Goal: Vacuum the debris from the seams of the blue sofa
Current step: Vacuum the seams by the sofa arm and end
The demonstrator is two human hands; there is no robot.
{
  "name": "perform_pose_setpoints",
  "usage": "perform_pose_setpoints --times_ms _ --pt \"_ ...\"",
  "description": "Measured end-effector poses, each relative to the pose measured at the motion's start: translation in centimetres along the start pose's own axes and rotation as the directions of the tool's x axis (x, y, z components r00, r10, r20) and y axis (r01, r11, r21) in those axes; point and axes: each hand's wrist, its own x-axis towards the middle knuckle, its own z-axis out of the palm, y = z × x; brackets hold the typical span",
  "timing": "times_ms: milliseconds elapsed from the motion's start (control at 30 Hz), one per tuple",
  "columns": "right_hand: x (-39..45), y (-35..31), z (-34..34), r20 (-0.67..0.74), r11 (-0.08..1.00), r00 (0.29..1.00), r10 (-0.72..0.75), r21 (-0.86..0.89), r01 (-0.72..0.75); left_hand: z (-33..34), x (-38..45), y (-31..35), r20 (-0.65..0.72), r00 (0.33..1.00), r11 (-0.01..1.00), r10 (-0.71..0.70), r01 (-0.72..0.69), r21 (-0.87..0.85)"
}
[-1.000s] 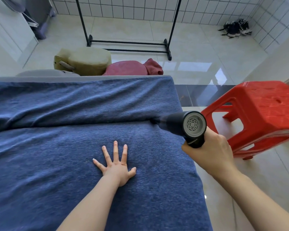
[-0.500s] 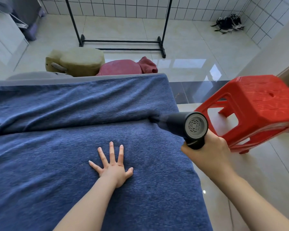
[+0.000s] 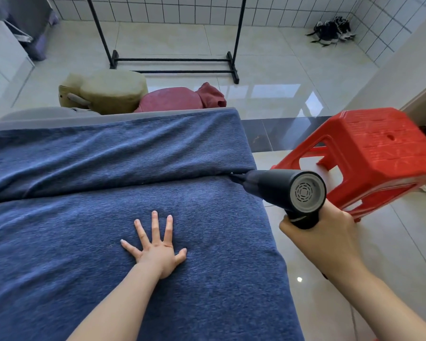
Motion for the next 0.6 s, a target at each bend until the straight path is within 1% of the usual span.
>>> perform_pose_setpoints --times_ms 167,333,467,600 --pt "0.5 0.6 0.6 0.039 0.998 0.998 0.056 0.013 -0.057 0.1 0.2 0.1 -0.004 1.0 1.0 -0.007 0.007 0.004" --pt "0.6 0.9 0.3 0.015 1.0 1.0 0.003 0.003 -0.003 0.0 0.2 0.0 -0.002 1.0 1.0 -0.011 0.011 0.016" --pt "1.0 1.1 0.4 0.021 0.997 0.998 0.06 0.054 -0.061 0.1 0.3 0.1 -0.009 1.0 1.0 -0.004 0.004 0.012" --pt "1.6 0.5 2.3 0.059 0.997 0.996 0.066 0.045 -0.069 0.4 0.5 0.0 -0.022 1.0 1.0 -0.005 0.005 0.012"
